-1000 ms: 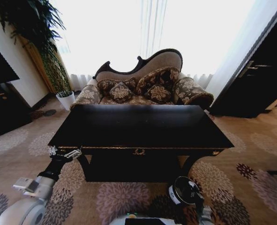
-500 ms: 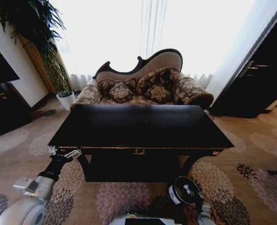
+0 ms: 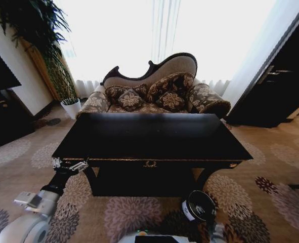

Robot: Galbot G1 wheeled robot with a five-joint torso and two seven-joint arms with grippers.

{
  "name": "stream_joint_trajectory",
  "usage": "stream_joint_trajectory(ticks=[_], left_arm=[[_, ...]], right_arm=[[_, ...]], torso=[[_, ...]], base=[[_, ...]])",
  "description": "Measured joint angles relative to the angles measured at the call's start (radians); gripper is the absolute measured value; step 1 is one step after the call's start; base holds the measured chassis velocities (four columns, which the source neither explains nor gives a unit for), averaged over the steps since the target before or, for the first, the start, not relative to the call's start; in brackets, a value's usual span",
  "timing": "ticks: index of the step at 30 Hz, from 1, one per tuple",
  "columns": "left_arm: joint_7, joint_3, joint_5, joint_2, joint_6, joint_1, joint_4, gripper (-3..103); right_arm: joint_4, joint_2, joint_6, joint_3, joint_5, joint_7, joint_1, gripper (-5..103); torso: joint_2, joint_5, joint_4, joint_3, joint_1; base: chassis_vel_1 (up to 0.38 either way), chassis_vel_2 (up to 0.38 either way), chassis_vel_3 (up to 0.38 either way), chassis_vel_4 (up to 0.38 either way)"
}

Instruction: Move to the front of the table and place the trash on the table into the trash bin.

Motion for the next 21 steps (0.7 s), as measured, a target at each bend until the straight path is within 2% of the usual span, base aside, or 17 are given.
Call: stream_joint_trajectory(ticks=[4,7,11,14,17,20,21], left_arm=[[0.000,0.000,0.000,0.000,0.000,0.000,0.000,100],[0.000,0.000,0.000,0.000,0.000,0.000,0.000,100],[0.000,0.000,0.000,0.000,0.000,0.000,0.000,100],[0.000,0.000,0.000,0.000,0.000,0.000,0.000,100],[0.000,0.000,0.000,0.000,0.000,0.000,0.000,100],[0.000,0.000,0.000,0.000,0.000,0.000,0.000,100],[0.000,0.000,0.000,0.000,0.000,0.000,0.000,100]], right_arm=[[0.079,0.008,0.035,0.015,-0.002,-0.015,-0.071,100],[0.149,0.017,0.053,0.031,0.003,-0.016,-0.123,100],[0.362,0.051,0.045,0.062,0.033,0.006,-0.257,100],[0.455,0.071,0.044,0.078,0.050,0.009,-0.314,100],[0.537,0.087,0.046,0.093,0.076,0.004,-0.368,100],[0.722,0.119,0.062,0.152,0.096,-0.020,-0.464,100],[0.722,0.119,0.062,0.152,0.096,-0.020,-0.464,100]], torso=[[0.000,0.0002,-0.0001,0.000,0.000],[0.000,0.0002,-0.0003,0.000,0.000],[0.000,0.0002,-0.0002,0.000,0.000],[0.000,0.0001,-0.0001,0.000,0.000],[0.000,0.0003,-0.0003,0.000,0.000],[0.000,0.0004,-0.0001,0.000,0.000],[0.000,0.0004,-0.0001,0.000,0.000]], base=[[0.000,0.000,0.000,0.000],[0.000,0.000,0.000,0.000],[0.000,0.000,0.000,0.000],[0.000,0.000,0.000,0.000],[0.000,0.000,0.000,0.000],[0.000,0.000,0.000,0.000],[0.000,0.000,0.000,0.000]])
